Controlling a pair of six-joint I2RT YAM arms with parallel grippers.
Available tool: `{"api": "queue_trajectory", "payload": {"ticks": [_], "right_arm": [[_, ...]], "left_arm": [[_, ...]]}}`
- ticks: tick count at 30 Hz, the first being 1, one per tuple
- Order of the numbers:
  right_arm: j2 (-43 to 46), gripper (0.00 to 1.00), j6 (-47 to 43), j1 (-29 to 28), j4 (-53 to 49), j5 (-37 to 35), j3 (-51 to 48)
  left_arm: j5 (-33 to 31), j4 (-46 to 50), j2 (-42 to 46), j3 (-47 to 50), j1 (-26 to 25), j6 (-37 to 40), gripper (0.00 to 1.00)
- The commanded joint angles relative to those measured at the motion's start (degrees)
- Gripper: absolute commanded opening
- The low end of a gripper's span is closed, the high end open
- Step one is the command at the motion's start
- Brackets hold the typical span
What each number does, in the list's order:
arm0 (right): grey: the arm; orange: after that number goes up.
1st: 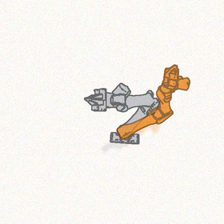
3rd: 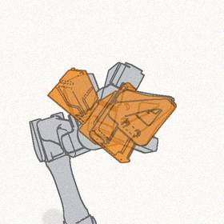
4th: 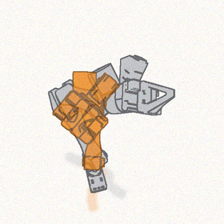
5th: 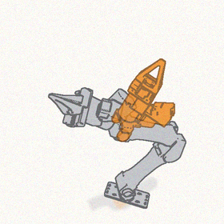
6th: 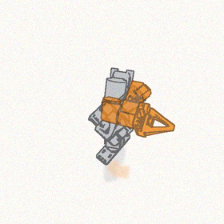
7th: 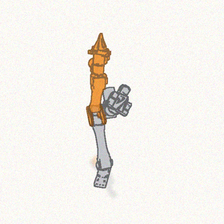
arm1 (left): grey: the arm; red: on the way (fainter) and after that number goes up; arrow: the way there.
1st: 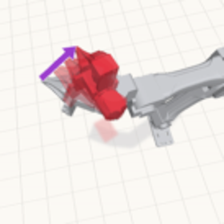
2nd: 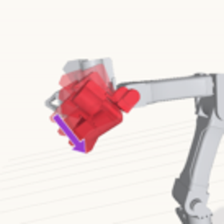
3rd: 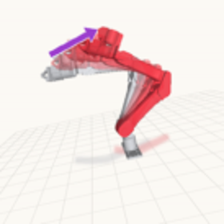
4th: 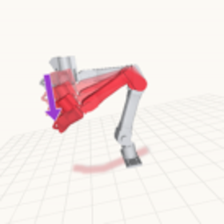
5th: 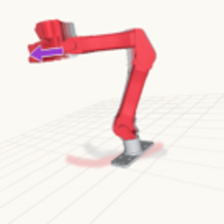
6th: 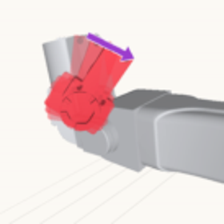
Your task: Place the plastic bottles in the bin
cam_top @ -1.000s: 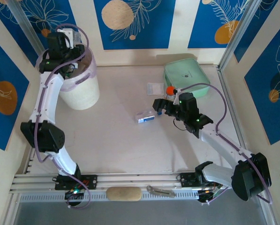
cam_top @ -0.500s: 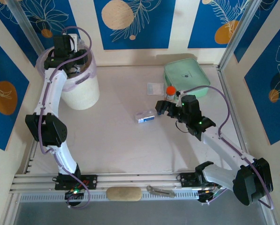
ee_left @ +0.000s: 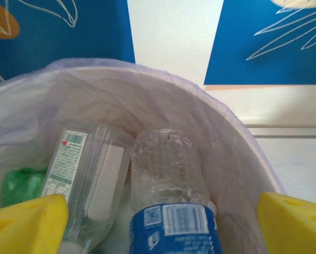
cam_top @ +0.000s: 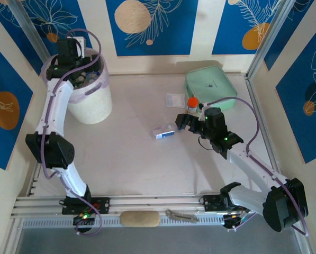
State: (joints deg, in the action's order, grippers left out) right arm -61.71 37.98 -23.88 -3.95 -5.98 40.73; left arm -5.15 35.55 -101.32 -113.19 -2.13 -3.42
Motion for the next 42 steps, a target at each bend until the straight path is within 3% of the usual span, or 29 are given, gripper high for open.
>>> {"api": "queue_trajectory", "payload": {"ticks": [1,11,18,21,31,37,42], "right_arm": [[-0.8,0.99,0.1,0.2,1.1,0.8,0.1],[-2.8,0.99,0.1,0.1,1.7,1.5,1.0],[-3.0,0.99,0.2,0.1,1.7,1.2,1.2],[-3.0,0.99,0.0,0.0,1.4,1.1,1.6],[-2.7,0.99,0.1,0.0,0.6,0.7,1.9],[-2.6,0.99,-0.1,-0.2,0.5,0.6,1.9],[-2.4,0.99,0.3,-0.2,0.5,0.5,1.4]], "left_arm": [[-1.6,-3.5,7.6,3.6,0.8,-0.7,1.0],[-5.6,-14.6,19.6,18.3,4.7,-5.0,0.99],[1.8,-14.7,17.0,19.5,13.6,-13.7,1.0],[4.9,-14.3,14.0,18.3,15.2,-15.4,1.0],[13.3,-15.4,7.8,15.8,14.1,-19.2,1.0],[11.4,-12.0,5.9,12.8,9.1,-13.6,1.0],[12.6,-11.8,4.4,12.3,7.4,-13.7,1.0]]}}
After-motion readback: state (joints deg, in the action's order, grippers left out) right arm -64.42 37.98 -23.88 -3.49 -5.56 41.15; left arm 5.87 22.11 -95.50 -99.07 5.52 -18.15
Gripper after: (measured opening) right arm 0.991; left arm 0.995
